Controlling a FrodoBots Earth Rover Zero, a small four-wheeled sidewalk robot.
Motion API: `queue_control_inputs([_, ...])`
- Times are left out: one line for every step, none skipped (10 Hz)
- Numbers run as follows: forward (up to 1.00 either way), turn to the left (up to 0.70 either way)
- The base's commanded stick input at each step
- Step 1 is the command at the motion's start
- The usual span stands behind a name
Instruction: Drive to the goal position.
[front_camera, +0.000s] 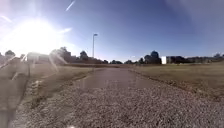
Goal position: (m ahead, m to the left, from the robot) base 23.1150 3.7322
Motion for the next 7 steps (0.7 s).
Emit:
queue_control_inputs([0.5,0.0])
queue_control_inputs([0.5,0.0])
queue_control_inputs([0.5,0.0])
queue_control_inputs([0.5,0.0])
queue_control_inputs([0.5,0.0])
queue_control_inputs([0.5,0.0])
queue_control_inputs([0.5,-0.14])
